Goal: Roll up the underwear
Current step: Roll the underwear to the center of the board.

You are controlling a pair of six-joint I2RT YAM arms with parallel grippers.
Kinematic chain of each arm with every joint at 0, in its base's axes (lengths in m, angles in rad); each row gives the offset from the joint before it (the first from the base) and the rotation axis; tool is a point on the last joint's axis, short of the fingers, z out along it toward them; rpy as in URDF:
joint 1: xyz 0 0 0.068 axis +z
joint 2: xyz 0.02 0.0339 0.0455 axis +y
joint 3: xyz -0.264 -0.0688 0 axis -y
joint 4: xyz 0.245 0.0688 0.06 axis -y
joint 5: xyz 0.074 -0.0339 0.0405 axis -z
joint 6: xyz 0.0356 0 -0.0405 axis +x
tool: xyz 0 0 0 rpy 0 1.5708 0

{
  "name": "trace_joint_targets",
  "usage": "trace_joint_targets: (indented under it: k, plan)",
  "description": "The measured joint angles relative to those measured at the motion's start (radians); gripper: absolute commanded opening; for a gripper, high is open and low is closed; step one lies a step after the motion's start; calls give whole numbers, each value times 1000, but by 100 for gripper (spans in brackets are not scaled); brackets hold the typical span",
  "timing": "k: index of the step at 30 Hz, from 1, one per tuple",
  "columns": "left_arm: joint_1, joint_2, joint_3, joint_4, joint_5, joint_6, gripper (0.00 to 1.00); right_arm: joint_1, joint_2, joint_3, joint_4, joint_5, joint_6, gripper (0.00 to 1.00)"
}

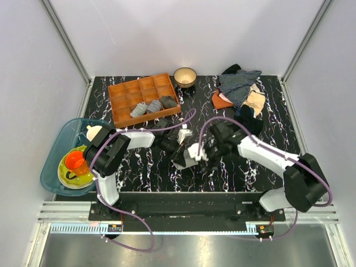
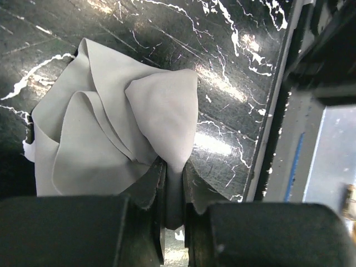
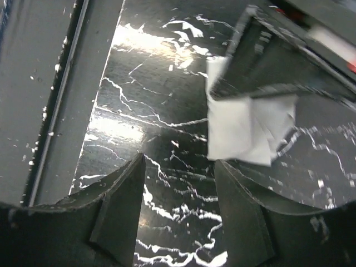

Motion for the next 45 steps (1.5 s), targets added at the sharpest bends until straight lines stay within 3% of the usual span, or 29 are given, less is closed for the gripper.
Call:
trace_joint_targets:
  k: [5, 15, 22, 36, 45]
  plan:
    - [31, 33, 7, 8, 64, -55, 10, 193, 53, -58, 158, 175, -30, 62]
    - [40, 36, 5, 21, 69, -99, 18, 296, 218, -58, 365, 404, -53, 57]
    - [45, 12, -34, 79, 54, -133, 31, 297, 232, -60, 418, 436, -57, 46]
    - [61, -13, -50, 85, 26, -142, 30, 296, 170, -52, 360, 421, -24, 59]
    - [76, 2, -50, 89, 32, -143, 29, 296, 184, -46, 353, 429, -21, 62]
